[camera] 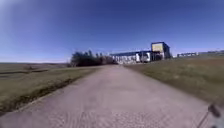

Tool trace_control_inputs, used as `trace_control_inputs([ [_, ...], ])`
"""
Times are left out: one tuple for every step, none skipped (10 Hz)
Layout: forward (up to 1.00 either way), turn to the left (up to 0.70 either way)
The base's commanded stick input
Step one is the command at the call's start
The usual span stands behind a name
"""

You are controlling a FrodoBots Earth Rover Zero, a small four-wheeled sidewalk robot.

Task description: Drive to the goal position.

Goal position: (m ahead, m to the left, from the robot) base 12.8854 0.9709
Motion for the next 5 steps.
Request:
trace_control_inputs([
  [1.0,0.0],
  [1.0,0.0],
  [1.0,0.0],
  [1.0,0.0],
  [1.0,0.0],
])
